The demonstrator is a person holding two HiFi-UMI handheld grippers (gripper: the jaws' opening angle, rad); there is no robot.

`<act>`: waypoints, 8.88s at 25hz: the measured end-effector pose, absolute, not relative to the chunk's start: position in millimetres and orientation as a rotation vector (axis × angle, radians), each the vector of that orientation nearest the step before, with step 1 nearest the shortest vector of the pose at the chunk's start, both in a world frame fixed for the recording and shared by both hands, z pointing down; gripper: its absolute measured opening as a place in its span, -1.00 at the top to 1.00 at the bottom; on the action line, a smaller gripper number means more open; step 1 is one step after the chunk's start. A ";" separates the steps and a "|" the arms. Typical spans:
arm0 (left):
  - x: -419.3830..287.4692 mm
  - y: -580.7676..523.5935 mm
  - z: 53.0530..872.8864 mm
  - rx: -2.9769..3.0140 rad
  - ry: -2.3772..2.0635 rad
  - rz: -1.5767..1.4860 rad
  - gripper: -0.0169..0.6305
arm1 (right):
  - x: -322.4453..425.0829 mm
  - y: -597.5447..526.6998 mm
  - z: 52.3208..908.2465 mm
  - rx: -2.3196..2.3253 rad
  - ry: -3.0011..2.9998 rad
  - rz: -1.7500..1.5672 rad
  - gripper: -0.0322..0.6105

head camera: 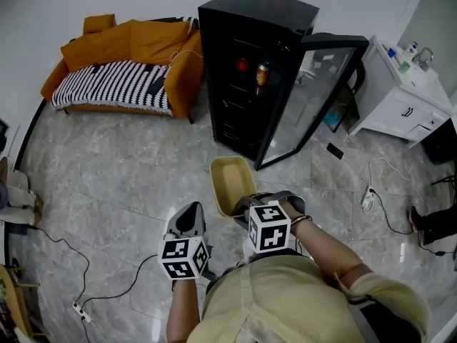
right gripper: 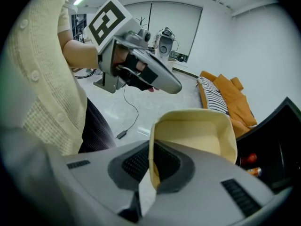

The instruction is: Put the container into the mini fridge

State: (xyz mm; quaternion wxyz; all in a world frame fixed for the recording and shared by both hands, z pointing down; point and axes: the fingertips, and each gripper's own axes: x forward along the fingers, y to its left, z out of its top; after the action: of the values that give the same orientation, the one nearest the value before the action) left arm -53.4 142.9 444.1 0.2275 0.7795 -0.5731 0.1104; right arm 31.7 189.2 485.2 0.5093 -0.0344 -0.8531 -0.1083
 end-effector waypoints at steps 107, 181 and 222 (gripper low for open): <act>-26.7 -300.2 371.2 2.570 -1.194 0.198 0.88 | 48.1 -288.3 386.9 0.434 -1.898 -0.100 0.81; -2.7 -376.6 367.4 2.504 -1.151 -0.115 0.88 | 71.0 -438.9 379.5 0.900 -1.707 -0.365 0.79; -40.6 -324.6 342.8 2.504 -1.247 -0.026 0.88 | 52.4 -390.1 326.0 1.281 -1.912 -0.414 0.48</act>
State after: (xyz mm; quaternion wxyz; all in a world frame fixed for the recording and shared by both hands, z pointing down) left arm -40.6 -324.6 342.8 0.1712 0.8819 -0.4392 -0.0093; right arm 52.4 -390.1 326.0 0.3910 0.5041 -0.7526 -0.1630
